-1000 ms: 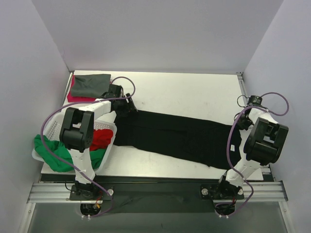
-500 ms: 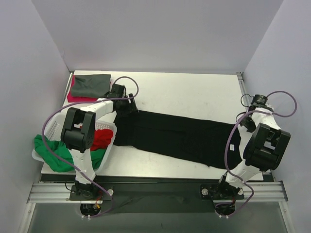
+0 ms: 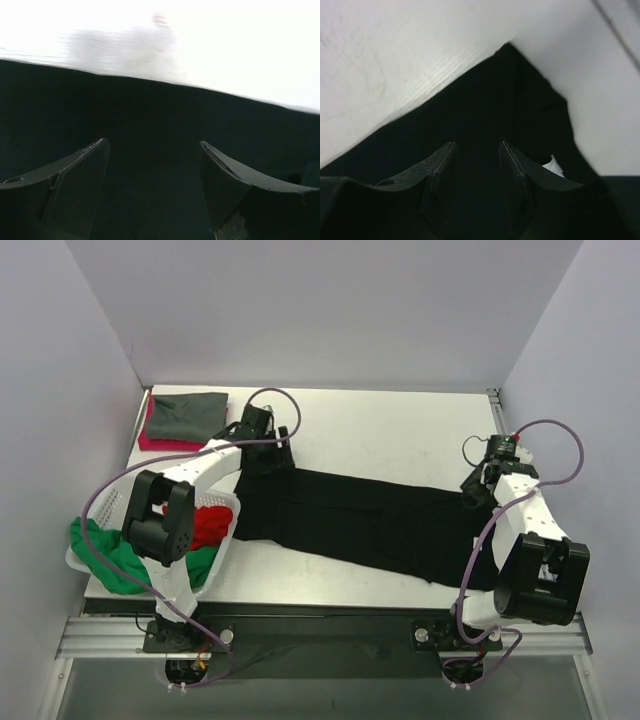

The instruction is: Fold and stack the t-shirts

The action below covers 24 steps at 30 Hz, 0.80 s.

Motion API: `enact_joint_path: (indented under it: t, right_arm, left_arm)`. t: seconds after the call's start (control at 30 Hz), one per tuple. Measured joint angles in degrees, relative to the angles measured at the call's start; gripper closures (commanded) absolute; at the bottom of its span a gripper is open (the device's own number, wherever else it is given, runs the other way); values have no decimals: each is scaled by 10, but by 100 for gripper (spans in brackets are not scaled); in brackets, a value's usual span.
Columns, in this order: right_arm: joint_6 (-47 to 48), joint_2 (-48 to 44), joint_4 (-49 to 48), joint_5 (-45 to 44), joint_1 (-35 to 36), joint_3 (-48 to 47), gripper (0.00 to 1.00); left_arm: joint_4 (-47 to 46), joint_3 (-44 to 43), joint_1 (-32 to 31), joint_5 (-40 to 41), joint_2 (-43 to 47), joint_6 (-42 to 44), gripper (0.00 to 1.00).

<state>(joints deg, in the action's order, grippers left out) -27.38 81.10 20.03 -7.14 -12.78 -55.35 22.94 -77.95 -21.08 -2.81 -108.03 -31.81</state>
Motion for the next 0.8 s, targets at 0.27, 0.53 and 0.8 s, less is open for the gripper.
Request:
enact_joint_path:
  t: [0.27,0.53,0.8]
  right_arm:
    - [-64,1,28,66,38,52,62]
    - [-78,87,35,91,39,40,64]
    - [-73,184,63,92,39,-35,64]
  left_arm:
    - [-39,25,-70,-35,25,-9,18]
    - [-48,56,-70,-53,11,-10,18]
    - [-43,65,-69,-51,12,2,16]
